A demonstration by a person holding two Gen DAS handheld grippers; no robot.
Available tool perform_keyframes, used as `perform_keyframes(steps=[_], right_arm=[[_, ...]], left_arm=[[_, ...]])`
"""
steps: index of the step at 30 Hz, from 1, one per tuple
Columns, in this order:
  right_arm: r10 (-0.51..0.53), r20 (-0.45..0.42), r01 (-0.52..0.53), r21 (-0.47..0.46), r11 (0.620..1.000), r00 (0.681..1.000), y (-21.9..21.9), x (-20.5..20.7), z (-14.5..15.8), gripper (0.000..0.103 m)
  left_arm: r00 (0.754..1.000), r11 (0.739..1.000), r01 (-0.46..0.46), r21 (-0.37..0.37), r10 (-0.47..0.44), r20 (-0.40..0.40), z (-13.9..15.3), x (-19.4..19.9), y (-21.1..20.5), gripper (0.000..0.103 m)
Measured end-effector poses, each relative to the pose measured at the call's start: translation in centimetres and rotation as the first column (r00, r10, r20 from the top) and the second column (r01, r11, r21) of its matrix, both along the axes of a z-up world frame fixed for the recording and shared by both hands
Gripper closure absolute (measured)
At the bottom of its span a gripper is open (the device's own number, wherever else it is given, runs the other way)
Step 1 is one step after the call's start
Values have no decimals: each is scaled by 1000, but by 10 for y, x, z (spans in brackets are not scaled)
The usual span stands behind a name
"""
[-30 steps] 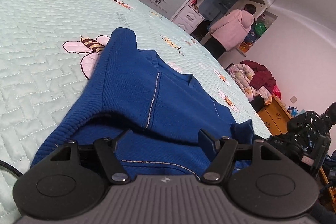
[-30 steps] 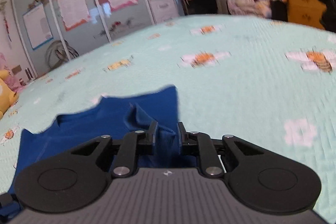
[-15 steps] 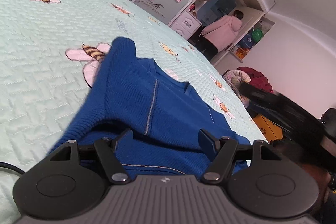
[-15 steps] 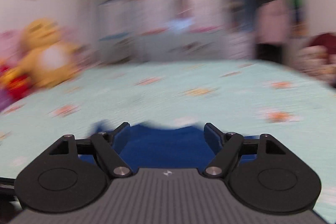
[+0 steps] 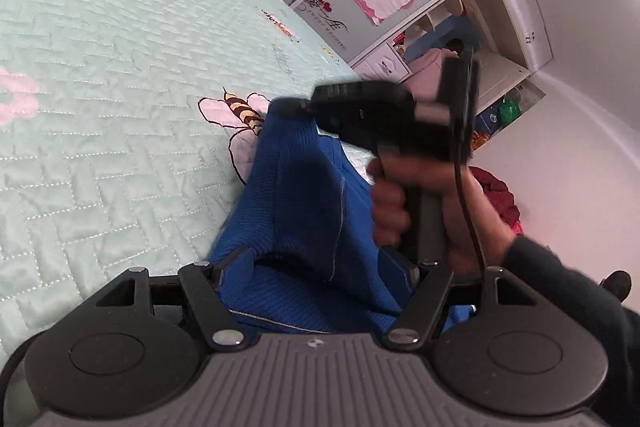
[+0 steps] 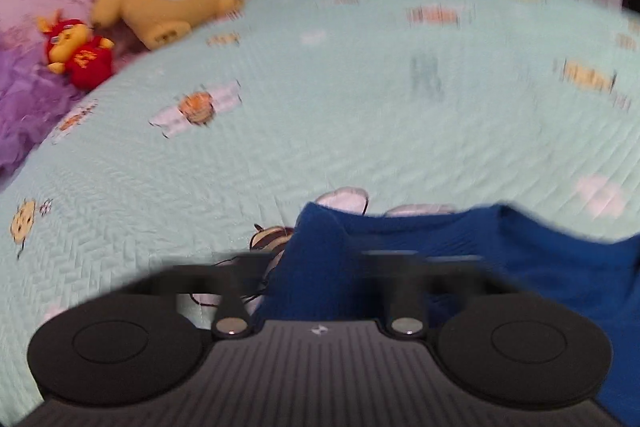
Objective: Fold clothes
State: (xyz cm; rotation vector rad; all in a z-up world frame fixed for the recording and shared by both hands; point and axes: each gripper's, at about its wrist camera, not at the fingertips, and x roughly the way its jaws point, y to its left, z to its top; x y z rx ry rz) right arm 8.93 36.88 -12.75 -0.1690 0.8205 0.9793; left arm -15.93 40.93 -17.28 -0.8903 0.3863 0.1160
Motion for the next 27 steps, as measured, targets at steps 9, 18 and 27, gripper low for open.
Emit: perform_keyframes(steps=[9, 18, 27], right_arm=[[-122, -95, 129, 68, 989, 988, 48, 9, 19, 66], [-142, 101, 125, 159, 979, 985, -91, -78, 18, 51], [-399, 196, 373, 159, 914, 896, -227, -97, -10, 47]], left_arm=[[999, 998, -44, -37, 44, -11, -4, -11, 9, 31], [998, 997, -61, -55, 61, 1, -1, -18, 9, 31], [999, 999, -43, -16, 43, -23, -2, -8, 1, 31]])
